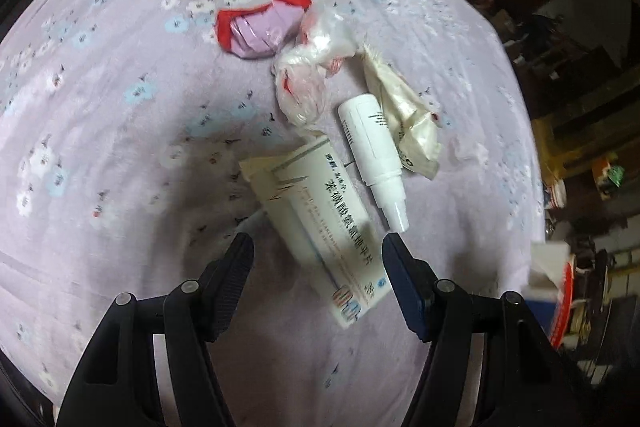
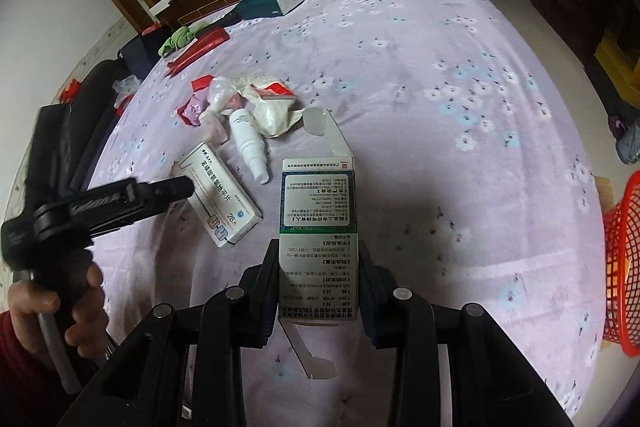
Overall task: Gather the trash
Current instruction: 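Grasp the white barcode box with the left tool while the right tool grasps the white-green medicine box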
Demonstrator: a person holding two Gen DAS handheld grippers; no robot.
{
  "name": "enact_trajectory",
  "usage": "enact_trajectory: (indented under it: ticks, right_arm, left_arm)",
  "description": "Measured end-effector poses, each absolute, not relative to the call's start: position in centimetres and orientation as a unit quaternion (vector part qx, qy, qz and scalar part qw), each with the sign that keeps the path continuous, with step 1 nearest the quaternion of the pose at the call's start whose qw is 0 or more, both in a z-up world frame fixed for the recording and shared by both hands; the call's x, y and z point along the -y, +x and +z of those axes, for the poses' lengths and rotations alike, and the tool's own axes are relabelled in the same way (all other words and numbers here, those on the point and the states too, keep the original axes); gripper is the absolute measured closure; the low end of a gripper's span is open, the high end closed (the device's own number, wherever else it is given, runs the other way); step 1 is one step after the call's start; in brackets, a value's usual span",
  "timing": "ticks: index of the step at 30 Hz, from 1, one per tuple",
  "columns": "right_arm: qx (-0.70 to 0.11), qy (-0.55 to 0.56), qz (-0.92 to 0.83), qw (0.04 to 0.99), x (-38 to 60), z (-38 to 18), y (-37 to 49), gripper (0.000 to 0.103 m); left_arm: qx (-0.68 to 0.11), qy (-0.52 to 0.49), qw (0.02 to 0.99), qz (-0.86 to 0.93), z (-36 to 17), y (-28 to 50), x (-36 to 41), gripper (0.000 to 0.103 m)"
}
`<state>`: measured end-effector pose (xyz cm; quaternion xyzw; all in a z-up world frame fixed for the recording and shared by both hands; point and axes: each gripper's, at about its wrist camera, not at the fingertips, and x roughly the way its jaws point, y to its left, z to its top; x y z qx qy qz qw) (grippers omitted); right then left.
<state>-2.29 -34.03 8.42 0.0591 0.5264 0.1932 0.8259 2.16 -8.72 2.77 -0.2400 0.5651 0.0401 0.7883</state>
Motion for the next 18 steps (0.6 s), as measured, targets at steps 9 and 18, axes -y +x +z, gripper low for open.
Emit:
enact_trajectory:
  ticks: [9, 18]
  right_arm:
    - [-0.514, 0.056, 0.186, 0.835, 36.1, 9.3, -3.3, 0.066]
    - [-0.515, 0.066, 0.174, 0.837, 38.0, 9.4, -4.0, 0.067]
  left_arm:
    - [-0.548, -0.205, 0.810, 0.038, 1.5, 4.4, 11.2, 0.055]
    - [-0.525, -0.164, 0.834, -0.026, 3.4, 2.9, 12.8, 0.090]
